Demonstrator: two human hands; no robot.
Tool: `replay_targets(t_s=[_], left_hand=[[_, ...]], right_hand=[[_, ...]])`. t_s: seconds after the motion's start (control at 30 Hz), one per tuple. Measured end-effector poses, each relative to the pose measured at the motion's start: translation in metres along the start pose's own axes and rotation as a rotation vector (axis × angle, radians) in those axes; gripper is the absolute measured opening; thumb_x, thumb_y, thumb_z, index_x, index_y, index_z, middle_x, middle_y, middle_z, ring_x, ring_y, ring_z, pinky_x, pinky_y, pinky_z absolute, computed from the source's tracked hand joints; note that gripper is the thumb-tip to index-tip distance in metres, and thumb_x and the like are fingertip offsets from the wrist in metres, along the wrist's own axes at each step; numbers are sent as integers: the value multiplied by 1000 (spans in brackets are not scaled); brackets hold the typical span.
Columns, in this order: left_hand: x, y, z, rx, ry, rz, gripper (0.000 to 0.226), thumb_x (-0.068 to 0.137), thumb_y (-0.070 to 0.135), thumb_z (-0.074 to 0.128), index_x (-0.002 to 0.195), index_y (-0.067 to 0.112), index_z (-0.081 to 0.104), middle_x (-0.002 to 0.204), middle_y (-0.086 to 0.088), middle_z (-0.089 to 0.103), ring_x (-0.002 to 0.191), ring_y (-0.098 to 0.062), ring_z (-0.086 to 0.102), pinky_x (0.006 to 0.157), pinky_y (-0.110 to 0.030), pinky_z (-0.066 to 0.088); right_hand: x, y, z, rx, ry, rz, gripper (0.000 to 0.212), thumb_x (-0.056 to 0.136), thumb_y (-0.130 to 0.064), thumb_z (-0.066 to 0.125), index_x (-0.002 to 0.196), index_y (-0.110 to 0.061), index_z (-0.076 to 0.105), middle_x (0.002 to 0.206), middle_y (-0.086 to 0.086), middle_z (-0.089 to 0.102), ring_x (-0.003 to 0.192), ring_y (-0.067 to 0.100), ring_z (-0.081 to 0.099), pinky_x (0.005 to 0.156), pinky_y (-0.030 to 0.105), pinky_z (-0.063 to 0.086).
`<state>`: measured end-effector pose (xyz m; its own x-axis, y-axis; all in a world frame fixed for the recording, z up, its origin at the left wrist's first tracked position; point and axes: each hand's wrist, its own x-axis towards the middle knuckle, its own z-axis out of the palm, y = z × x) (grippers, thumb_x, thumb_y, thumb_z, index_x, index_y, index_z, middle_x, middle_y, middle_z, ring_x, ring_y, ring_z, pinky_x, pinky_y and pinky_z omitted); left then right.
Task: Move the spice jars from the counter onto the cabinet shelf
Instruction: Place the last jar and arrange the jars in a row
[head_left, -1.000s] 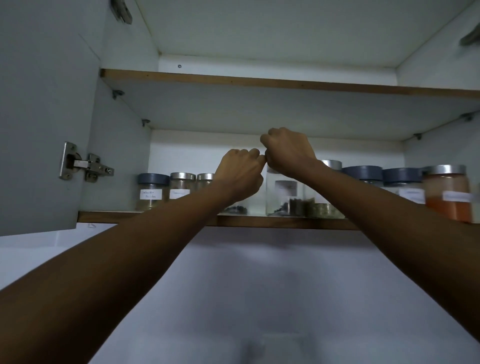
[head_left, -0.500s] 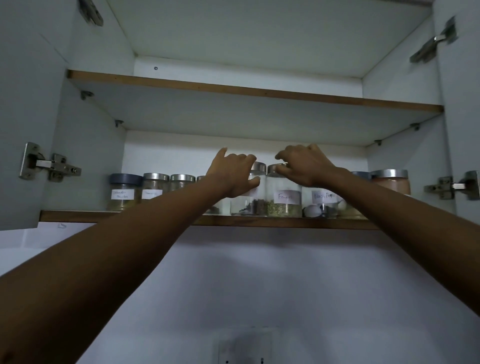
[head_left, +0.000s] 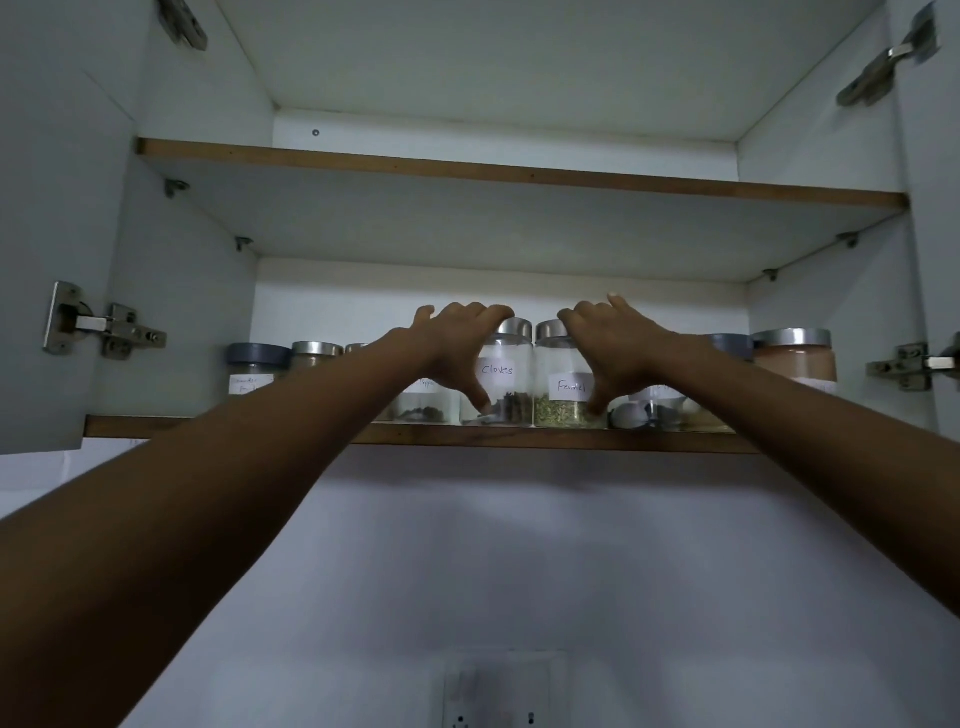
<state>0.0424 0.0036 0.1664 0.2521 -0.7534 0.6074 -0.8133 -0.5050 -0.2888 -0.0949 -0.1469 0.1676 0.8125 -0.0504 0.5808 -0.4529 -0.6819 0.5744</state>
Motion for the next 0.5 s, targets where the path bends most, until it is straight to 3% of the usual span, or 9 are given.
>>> replay_targets(t_s=[0.5], left_hand=[[21,-14,29,123,75,11,114,59,51,81,146,20,15,145,-8,36,130,-29,36,105,-40,29]], right_hand=[[28,-20,17,-29,56,11,96,60,-44,82,131,-2,32,127,13,45,114,26,45,103,34,27]])
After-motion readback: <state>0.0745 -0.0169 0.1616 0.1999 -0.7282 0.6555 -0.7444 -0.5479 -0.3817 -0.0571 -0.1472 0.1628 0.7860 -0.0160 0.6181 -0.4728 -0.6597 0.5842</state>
